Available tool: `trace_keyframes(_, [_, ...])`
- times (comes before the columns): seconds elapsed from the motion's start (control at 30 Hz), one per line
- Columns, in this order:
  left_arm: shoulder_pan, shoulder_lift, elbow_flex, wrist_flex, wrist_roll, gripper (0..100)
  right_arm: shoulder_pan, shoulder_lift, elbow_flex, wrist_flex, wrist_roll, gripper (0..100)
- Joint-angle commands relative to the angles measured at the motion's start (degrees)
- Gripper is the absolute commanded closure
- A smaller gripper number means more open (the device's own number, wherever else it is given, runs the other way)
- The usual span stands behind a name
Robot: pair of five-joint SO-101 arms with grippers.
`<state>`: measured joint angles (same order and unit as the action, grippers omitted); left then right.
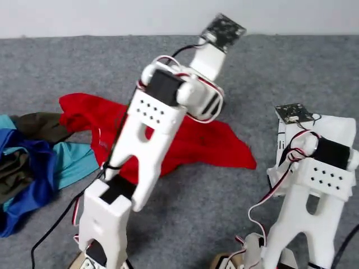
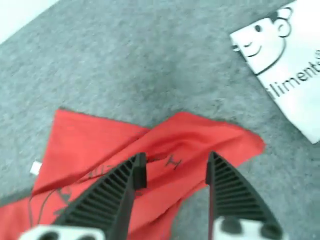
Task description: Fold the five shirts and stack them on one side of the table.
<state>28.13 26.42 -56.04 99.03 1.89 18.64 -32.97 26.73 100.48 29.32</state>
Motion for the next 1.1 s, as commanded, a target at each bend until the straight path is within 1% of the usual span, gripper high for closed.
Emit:
trace_keyframes(0.0, [-2.11, -8.35, 4.62, 1.67, -0.44, 80, -0.4, -1.45, -0.7, 1.45, 0.09, 99.0])
trace_keyframes(0.1, [-4.57, -13.98, 13.58, 1.67, -1.58, 80, -1.45, -1.27, -0.7, 1.45, 0.09, 99.0])
trace_keyframes(0.2, [-8.0, -20.04, 24.04, 1.67, -2.9, 80, -5.32, -1.1, -0.35, 0.92, 0.09, 97.3])
trace_keyframes(0.3, [-11.6, -25.76, 33.8, 1.41, -3.69, 80, -9.54, 1.19, -0.35, -1.27, 0.09, 87.6])
trace_keyframes(0.4, [-15.03, -30.15, 41.36, 1.32, -5.63, 80, -12.79, 6.64, -0.44, -4.88, 0.0, 78.3])
trace_keyframes(0.5, [-18.2, -33.67, 47.16, 1.32, -7.3, 80, -14.99, 13.32, -0.79, -9.45, 0.0, 77.2])
trace_keyframes(0.77, [-27.43, -36.22, 53.58, 0.79, -7.65, 80, -15.78, 27.65, -6.86, -18.42, 0.09, 76.9])
trace_keyframes(0.9, [-29.54, -36.66, 57.45, -0.09, -10.81, 80, -17.1, 34.51, -11.25, -19.38, 0.09, 77.0])
trace_keyframes(1.07, [-31.03, -36.48, 59.74, -0.35, -11.34, 80, -20.09, 41.45, -17.76, -19.47, 0.0, 77.2])
